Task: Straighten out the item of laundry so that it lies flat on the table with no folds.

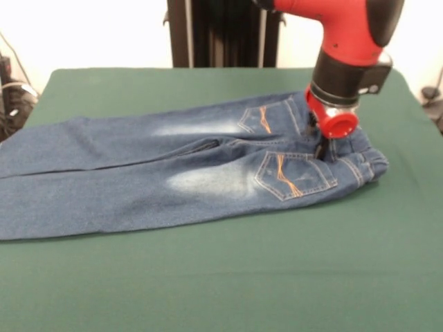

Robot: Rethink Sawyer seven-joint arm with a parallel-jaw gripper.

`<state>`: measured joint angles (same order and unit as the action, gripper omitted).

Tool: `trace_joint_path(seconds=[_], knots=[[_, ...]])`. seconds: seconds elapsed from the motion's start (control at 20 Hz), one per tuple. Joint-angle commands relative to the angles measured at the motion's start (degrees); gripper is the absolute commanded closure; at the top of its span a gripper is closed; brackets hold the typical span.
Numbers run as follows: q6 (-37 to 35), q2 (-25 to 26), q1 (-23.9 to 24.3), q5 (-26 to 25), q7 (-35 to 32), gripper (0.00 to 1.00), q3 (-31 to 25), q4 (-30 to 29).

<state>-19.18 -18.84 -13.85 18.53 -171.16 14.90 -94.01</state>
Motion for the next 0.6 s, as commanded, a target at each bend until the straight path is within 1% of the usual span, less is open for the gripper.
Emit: trace_joint_path(seconds=[0.05, 0.1, 0.15, 0.25, 0.35, 0.45, 0.6], knots=[[-8.51, 4.13, -7.1, 2.59, -8.05, 0.0, -5.97, 2.11], [-8.1, 4.11, -7.33, 2.59, -7.88, 0.0, -5.86, 2.13], [-8.69, 4.66, -8.37, 2.26, -8.05, 0.0, -4.49, 2.86], [-11.26, 6.06, -11.5, 2.69, -10.52, 0.0, -1.17, 5.01], [-13.02, 7.1, -13.93, 3.79, -13.25, 0.0, 0.83, 6.42], [-12.29, 6.88, -14.45, 4.93, -13.85, 0.0, 0.67, 6.05], [-11.62, 6.35, -14.75, 5.37, -12.98, 0.0, 0.86, 5.45]])
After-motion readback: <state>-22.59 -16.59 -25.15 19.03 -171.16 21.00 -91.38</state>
